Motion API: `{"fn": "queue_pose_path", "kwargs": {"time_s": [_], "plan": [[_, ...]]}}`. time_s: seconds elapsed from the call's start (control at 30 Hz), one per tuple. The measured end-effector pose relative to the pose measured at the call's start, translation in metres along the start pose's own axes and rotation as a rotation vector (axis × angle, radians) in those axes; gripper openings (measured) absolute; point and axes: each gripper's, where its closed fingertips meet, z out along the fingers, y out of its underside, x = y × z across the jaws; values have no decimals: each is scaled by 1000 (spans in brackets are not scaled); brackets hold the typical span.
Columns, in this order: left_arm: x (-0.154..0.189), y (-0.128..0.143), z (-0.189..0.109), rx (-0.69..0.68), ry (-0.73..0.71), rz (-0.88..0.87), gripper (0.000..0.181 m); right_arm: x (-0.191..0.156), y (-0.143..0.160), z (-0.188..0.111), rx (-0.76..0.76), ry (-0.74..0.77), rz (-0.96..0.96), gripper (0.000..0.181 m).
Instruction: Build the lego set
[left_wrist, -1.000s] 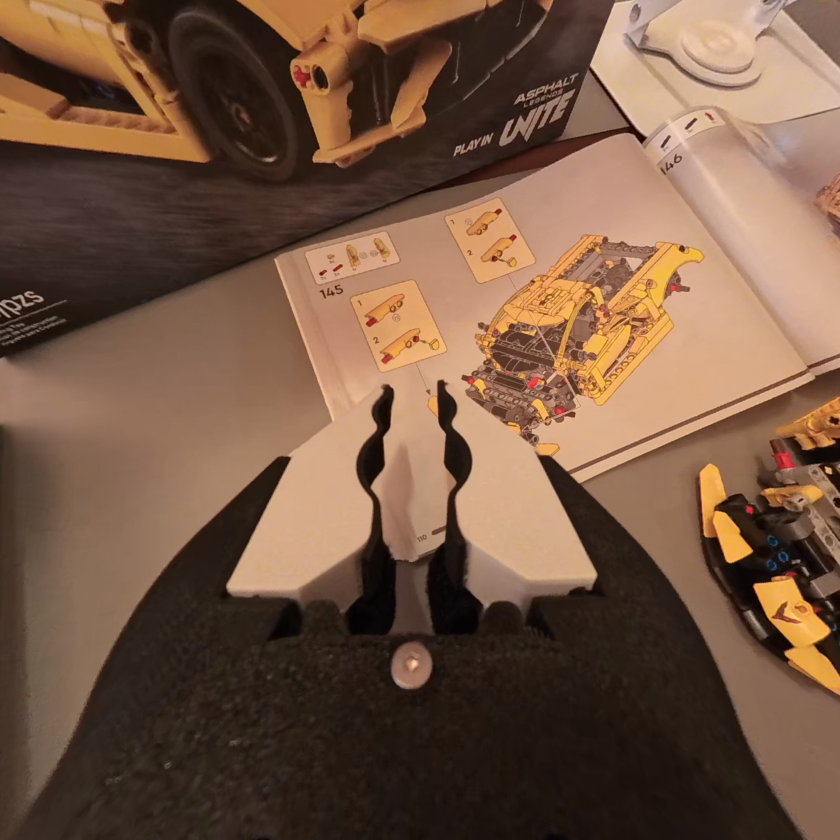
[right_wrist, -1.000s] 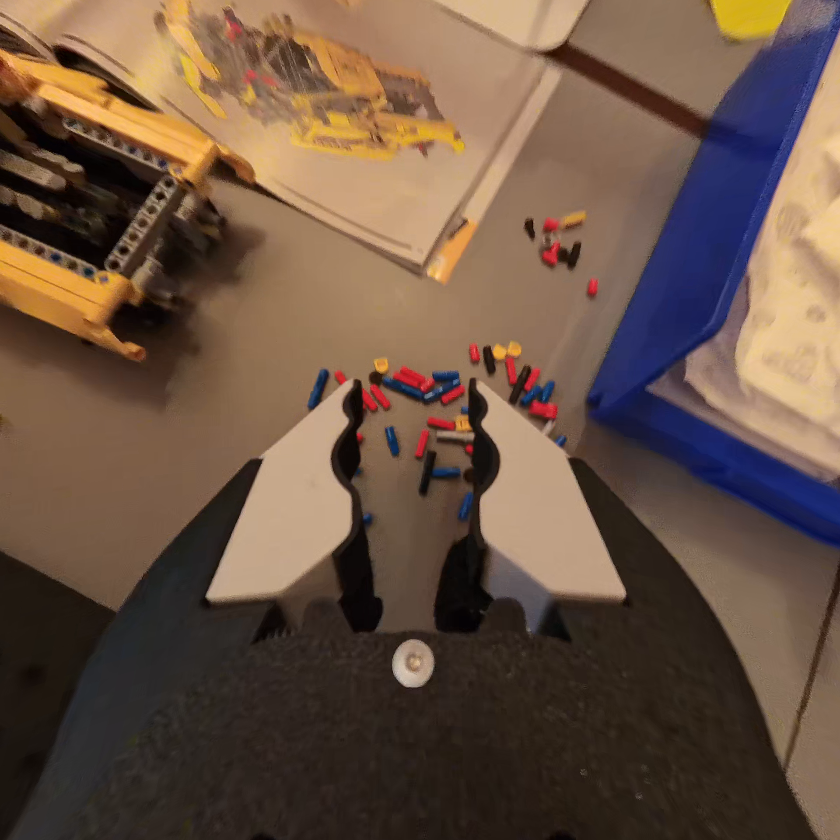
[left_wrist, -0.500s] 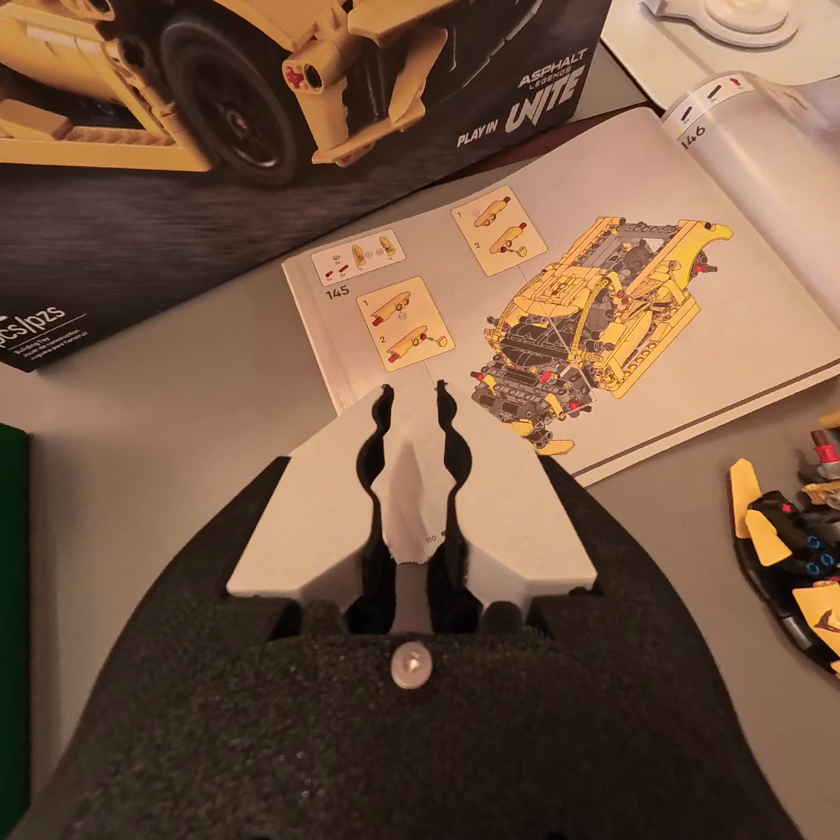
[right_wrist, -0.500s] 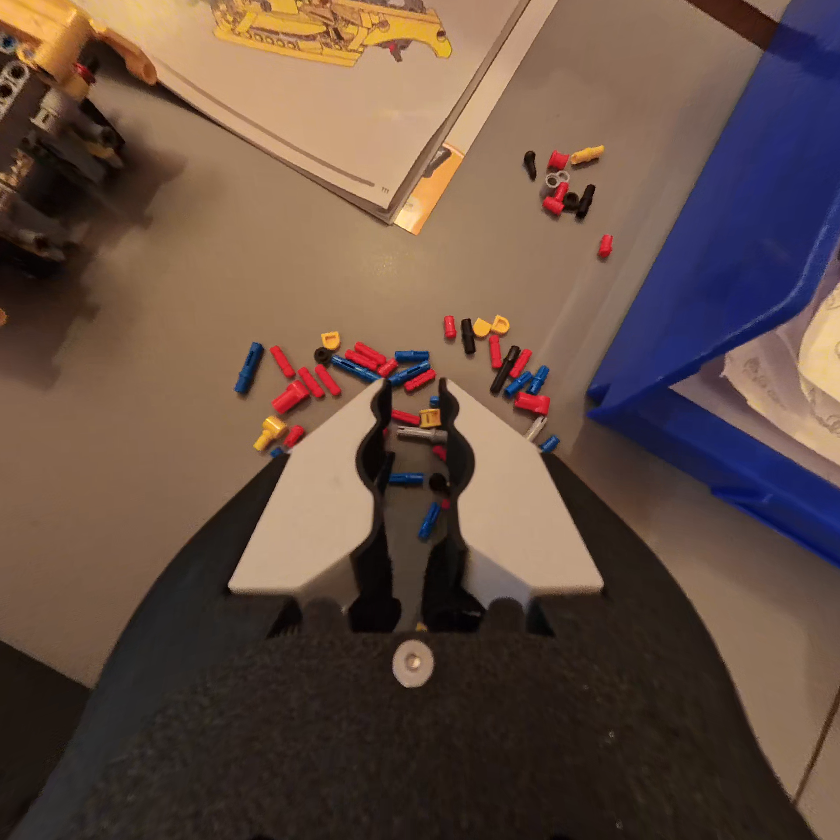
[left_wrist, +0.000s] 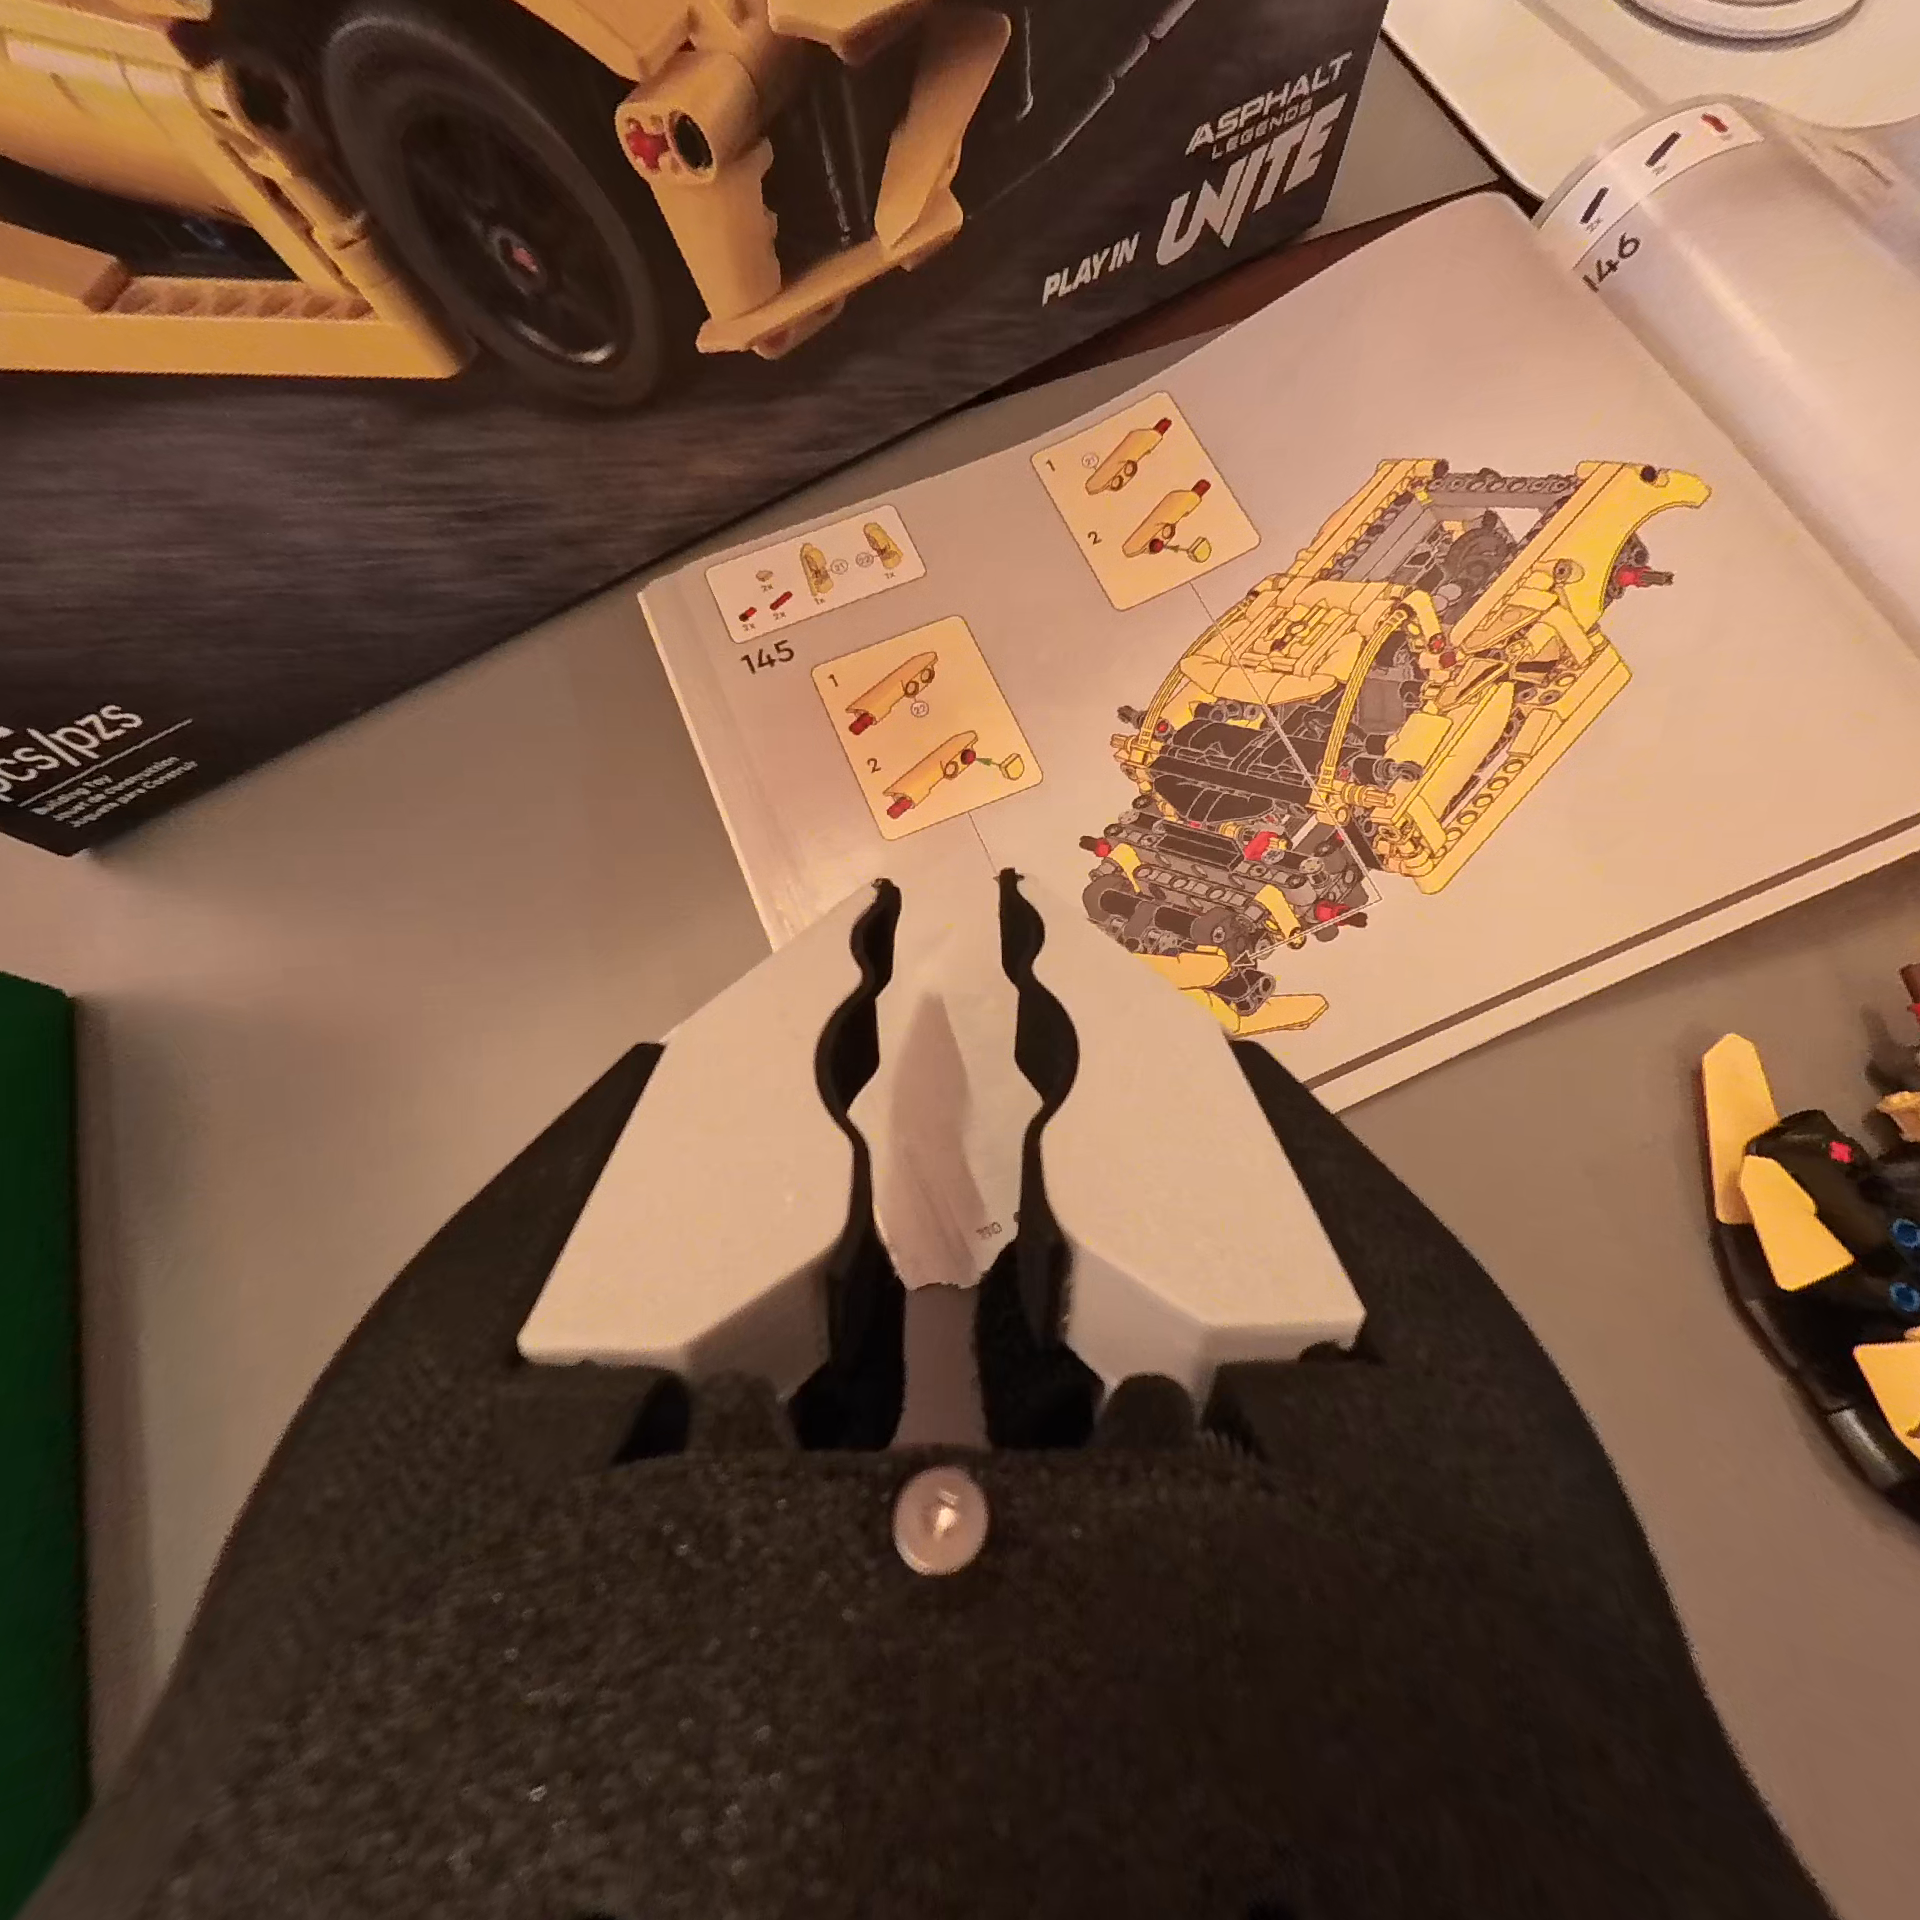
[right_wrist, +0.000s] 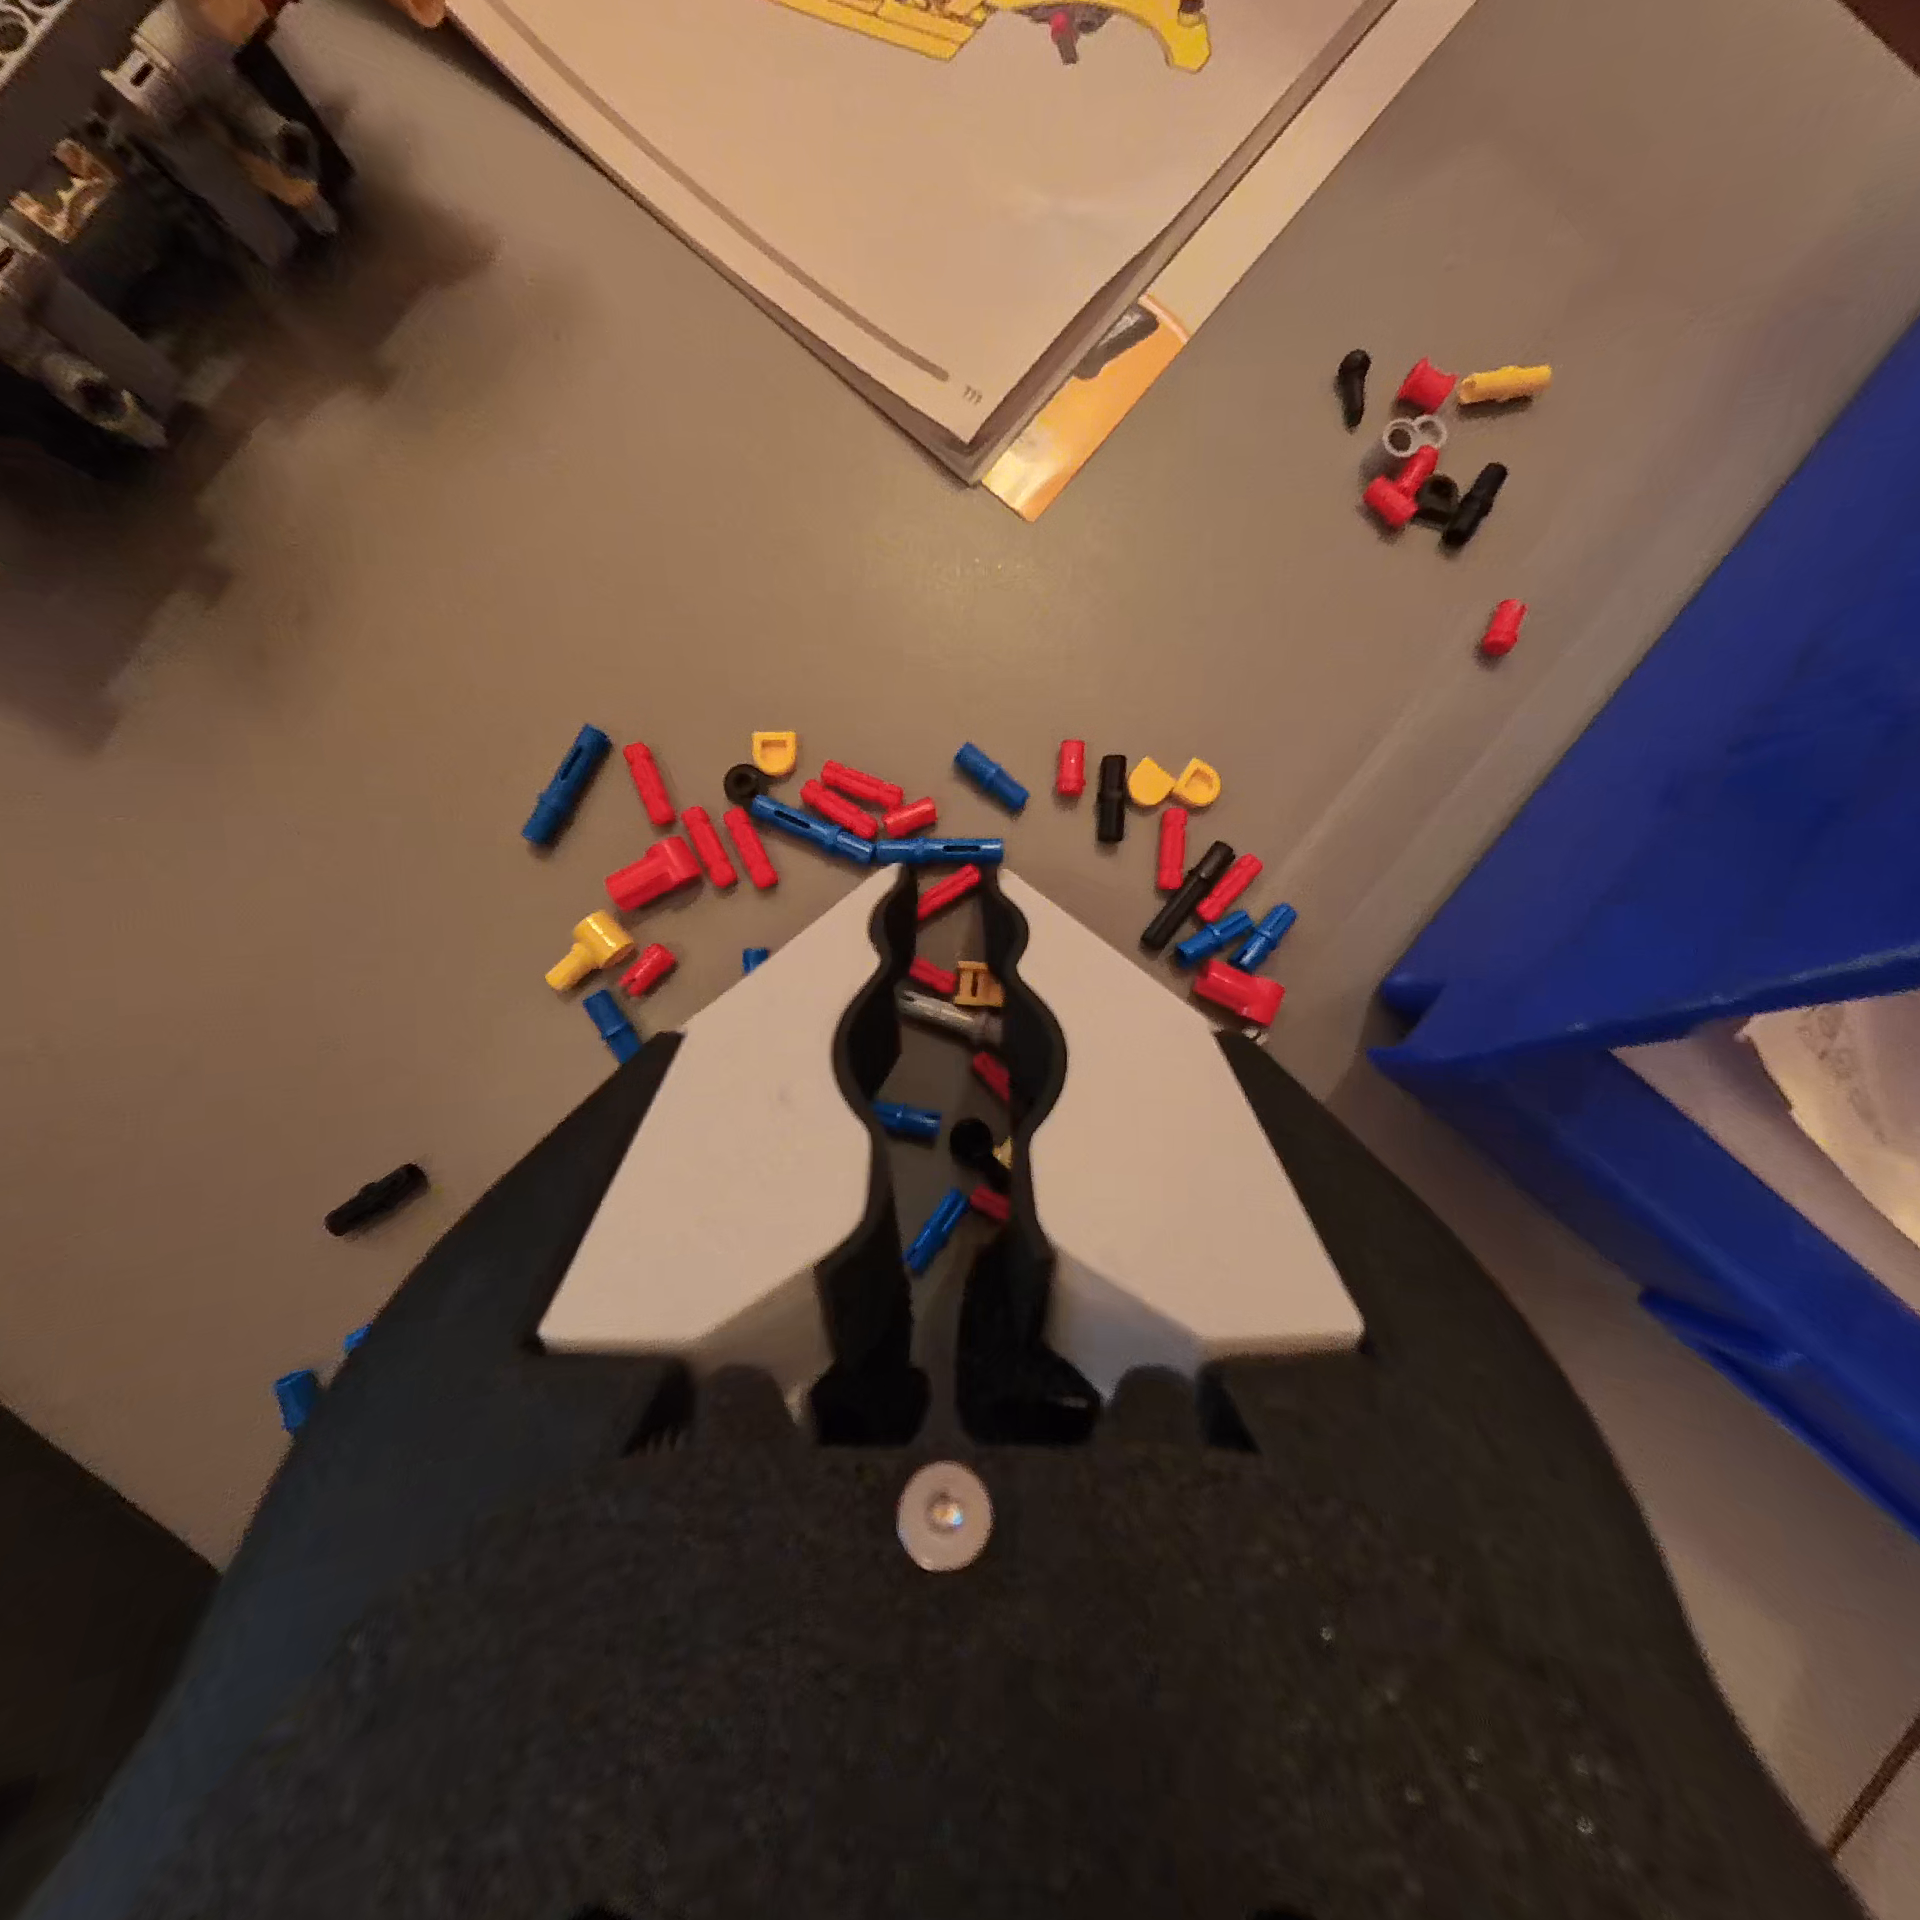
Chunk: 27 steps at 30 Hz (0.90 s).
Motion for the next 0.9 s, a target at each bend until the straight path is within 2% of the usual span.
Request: {"fn": "queue_pose_path", "kwargs": {"time_s": [0.27, 0.43, 0.53, 0.63, 0.7, 0.8, 0.9], "plan": [[-1, -1, -1, 3, -3, 1, 20, -1, 0, -4, -2, 60, -51, 3], [0, -3, -2, 13, -5, 4, 19, -15, -18, -26, 36, 62, -59, 3], [-1, -3, -3, 15, -5, 2, 19, -58, -45, -42, 109, -58, -120, 3], [0, -3, -2, 12, -1, 2, 20, -128, -62, -40, 136, -249, -176, 3], [1, -2, -2, 10, 0, 5, 20, -179, -63, -31, 128, -368, -219, 3], [2, -1, -1, 4, 1, 11, 20, -224, -55, -10, 93, -415, -290, 3], [4, -2, -1, 7, 5, 12, 19, -241, -48, 8, 47, -402, -312, 3]]}}
